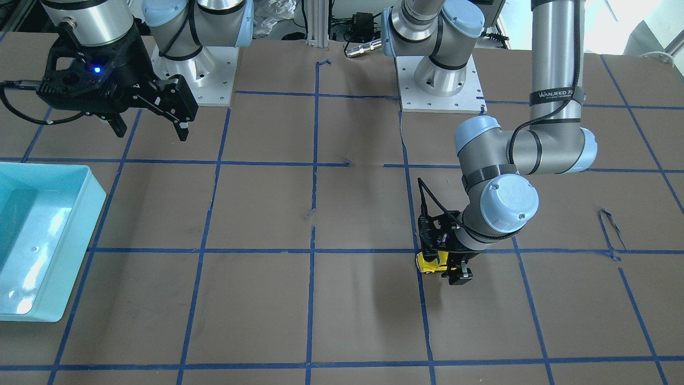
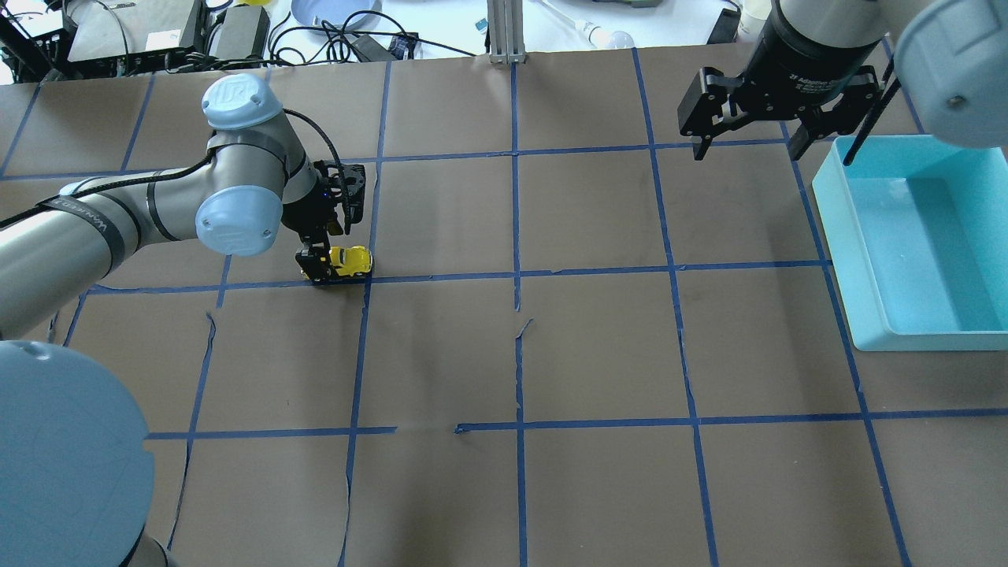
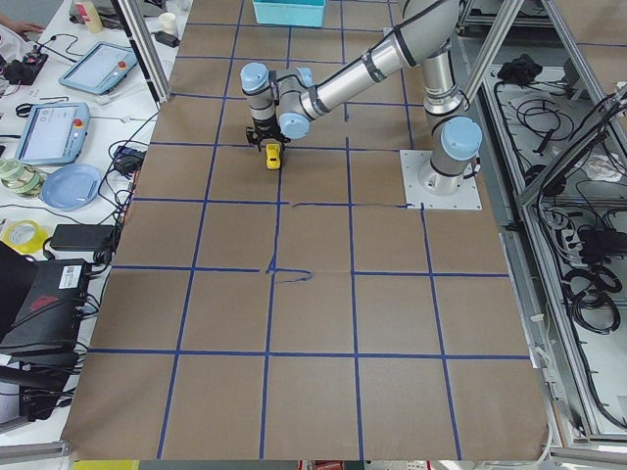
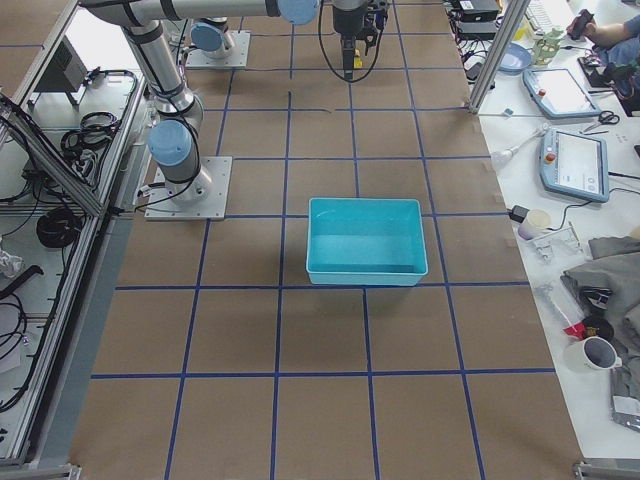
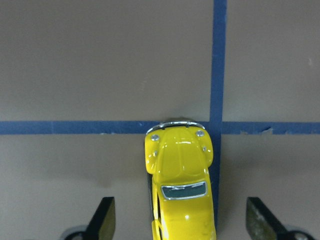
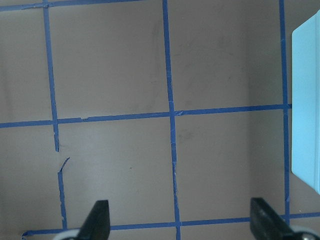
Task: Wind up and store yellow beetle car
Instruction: 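Close the left gripper on the yellow car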
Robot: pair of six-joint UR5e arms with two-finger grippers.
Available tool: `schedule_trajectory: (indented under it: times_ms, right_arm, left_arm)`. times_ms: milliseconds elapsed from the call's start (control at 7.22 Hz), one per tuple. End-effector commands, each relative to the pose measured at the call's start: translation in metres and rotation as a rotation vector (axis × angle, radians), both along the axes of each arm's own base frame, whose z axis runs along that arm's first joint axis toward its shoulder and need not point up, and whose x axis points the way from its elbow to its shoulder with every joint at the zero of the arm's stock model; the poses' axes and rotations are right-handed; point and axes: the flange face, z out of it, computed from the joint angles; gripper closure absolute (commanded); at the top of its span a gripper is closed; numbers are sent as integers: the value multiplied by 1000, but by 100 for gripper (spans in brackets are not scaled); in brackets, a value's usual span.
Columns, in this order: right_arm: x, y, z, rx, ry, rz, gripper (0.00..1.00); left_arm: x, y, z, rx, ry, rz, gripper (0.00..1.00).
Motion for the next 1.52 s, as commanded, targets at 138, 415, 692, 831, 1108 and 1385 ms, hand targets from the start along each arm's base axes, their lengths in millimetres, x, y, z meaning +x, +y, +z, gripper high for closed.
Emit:
schedule_trajectory:
  times_ms: [138, 415, 692, 831, 1108, 1385]
  right_arm:
    - [0, 0, 0, 0, 0, 0, 0]
    - [0, 0, 0, 0, 0, 0, 0]
    - [0, 0, 0, 0, 0, 0, 0]
    - [0, 0, 0, 0, 0, 0, 0]
    - [0, 0, 0, 0, 0, 0, 0]
    - [0, 0, 0, 0, 0, 0, 0]
  left_arm:
    - [0, 8, -7, -43, -9, 11, 14]
    - [0, 9, -7, -41, -10, 1, 17]
    - [2, 10, -7, -38, -10, 2, 32]
    - [3, 10, -6, -35, -9, 2, 57]
    - [5, 9, -6, -38, -12, -3, 63]
    - [35, 6, -5, -40, -7, 17, 63]
